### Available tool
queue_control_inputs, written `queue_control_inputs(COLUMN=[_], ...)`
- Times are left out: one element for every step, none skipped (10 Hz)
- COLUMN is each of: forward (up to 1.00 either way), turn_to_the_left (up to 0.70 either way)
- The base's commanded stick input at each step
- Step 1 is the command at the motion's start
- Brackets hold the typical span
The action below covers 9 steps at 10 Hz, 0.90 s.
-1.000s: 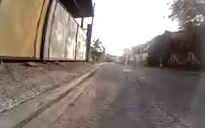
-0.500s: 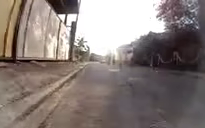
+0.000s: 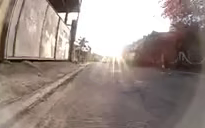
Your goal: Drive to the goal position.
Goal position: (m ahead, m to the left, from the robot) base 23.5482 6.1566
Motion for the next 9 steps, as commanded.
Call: queue_control_inputs(forward=[1.00,1.00,1.00,1.00,1.00,1.00,1.00,1.00,1.00], turn_to_the_left=[0.00,0.00,0.00,0.00,0.00,0.00,0.00,0.00,0.00])
